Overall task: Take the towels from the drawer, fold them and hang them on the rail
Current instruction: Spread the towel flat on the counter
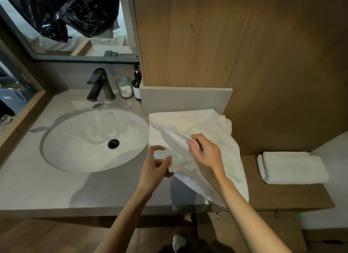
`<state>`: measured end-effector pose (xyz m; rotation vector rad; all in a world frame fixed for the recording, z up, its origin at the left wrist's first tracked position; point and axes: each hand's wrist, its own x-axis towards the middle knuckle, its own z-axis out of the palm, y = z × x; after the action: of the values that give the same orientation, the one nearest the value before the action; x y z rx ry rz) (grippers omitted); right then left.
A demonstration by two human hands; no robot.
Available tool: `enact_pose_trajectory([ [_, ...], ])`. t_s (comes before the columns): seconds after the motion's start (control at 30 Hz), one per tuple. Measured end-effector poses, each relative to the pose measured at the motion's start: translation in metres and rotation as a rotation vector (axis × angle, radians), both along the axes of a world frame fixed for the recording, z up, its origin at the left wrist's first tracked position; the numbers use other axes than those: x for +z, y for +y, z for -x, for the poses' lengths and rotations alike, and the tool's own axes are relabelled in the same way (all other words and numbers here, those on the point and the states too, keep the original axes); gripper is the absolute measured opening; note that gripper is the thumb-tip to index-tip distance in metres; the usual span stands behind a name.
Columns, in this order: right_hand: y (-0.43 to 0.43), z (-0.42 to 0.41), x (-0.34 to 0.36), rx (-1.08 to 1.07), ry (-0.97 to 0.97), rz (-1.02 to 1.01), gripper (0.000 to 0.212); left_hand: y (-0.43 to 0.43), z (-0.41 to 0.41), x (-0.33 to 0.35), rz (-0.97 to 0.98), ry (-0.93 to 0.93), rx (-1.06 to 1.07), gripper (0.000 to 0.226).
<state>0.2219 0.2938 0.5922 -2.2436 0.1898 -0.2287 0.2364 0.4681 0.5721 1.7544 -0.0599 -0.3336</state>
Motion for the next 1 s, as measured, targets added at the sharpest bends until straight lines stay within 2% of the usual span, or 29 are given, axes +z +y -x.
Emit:
enact_pose_trajectory([
  [0.07, -0.008, 0.006, 0.011, -0.002, -0.029, 0.018, 0.03, -0.014, -0.005, 0.013, 0.06, 0.023, -0.03, 0.01],
  [0.23, -0.014, 0.027, 0.015, -0.021, -0.132, 0.053, 0.03, -0.035, -0.005, 0.031, 0.179, 0.044, -0.186, 0.015],
  [0.3, -0.017, 0.033, 0.014, -0.086, -0.161, 0.025, 0.02, -0.039, -0.003, 0.029, 0.1, -0.048, -0.244, 0.012],
  [0.37, -0.021, 0.037, 0.013, -0.095, -0.165, 0.028, 0.013, -0.041, -0.003, 0.025, -0.06, -0.238, -0.255, 0.014],
  [0.47, -0.025, 0.043, 0.016, -0.047, -0.072, 0.012, 0.016, -0.044, -0.002, 0.024, -0.035, -0.331, -0.231, 0.031],
  [0.53, -0.026, 0.048, 0.016, -0.043, -0.047, 0.009, 0.022, -0.046, -0.001, 0.026, -0.019, -0.375, -0.221, 0.031],
  [0.67, -0.025, 0.053, 0.024, -0.046, 0.005, -0.057, 0.03, -0.045, 0.0, 0.022, 0.018, -0.397, -0.204, 0.017],
  [0.9, -0.027, 0.061, 0.029, 0.045, 0.013, -0.024, 0.023, -0.037, 0.005, 0.02, 0.079, -0.455, -0.198, 0.03],
  [1.0, -0.019, 0.069, 0.021, -0.024, -0.053, -0.03, 0.019, -0.034, 0.005, 0.016, 0.06, -0.359, -0.185, 0.01],
])
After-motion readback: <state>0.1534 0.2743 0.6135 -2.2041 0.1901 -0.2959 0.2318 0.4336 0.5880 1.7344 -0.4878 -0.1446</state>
